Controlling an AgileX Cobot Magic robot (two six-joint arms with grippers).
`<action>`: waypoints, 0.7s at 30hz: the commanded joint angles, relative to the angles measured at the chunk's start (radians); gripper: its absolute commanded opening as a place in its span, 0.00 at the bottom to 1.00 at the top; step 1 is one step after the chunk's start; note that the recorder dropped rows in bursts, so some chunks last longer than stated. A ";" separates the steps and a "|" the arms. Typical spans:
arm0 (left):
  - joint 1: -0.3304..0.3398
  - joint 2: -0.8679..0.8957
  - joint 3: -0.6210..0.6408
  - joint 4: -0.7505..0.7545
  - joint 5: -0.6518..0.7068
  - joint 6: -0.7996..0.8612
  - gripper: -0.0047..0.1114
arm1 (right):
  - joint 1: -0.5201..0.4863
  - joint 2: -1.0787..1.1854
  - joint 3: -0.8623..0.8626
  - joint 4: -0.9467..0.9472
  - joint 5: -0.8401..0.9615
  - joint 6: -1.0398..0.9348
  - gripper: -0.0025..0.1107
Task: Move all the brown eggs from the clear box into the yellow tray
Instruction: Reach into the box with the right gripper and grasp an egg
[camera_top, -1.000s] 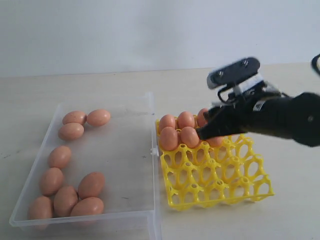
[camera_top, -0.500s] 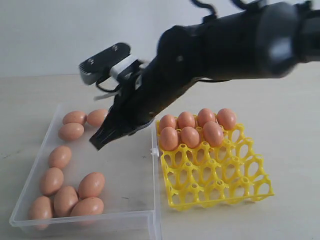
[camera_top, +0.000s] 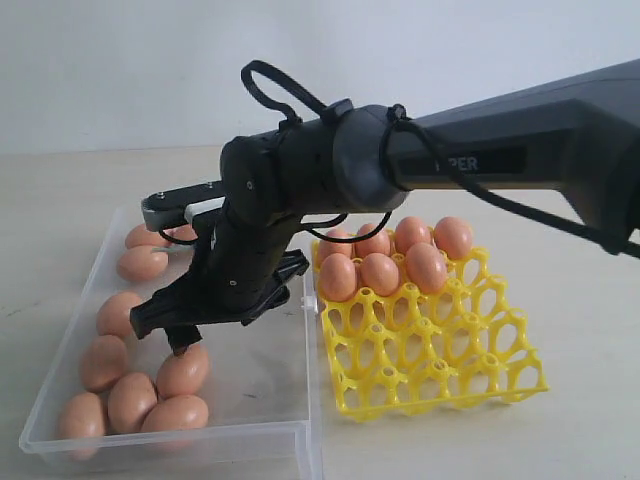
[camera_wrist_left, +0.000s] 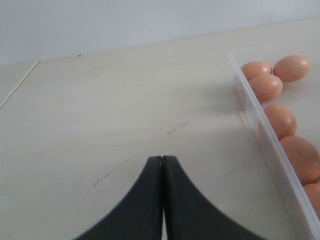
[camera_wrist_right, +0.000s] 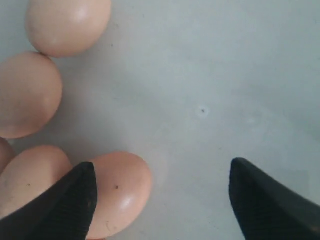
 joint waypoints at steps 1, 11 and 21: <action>-0.008 -0.006 -0.004 -0.002 -0.009 -0.004 0.04 | 0.009 0.019 -0.011 0.035 0.005 0.016 0.64; -0.008 -0.006 -0.004 -0.002 -0.009 -0.004 0.04 | 0.045 0.035 -0.011 0.110 -0.008 -0.037 0.64; -0.008 -0.006 -0.004 -0.002 -0.009 -0.004 0.04 | 0.055 0.051 -0.011 0.121 -0.021 -0.183 0.64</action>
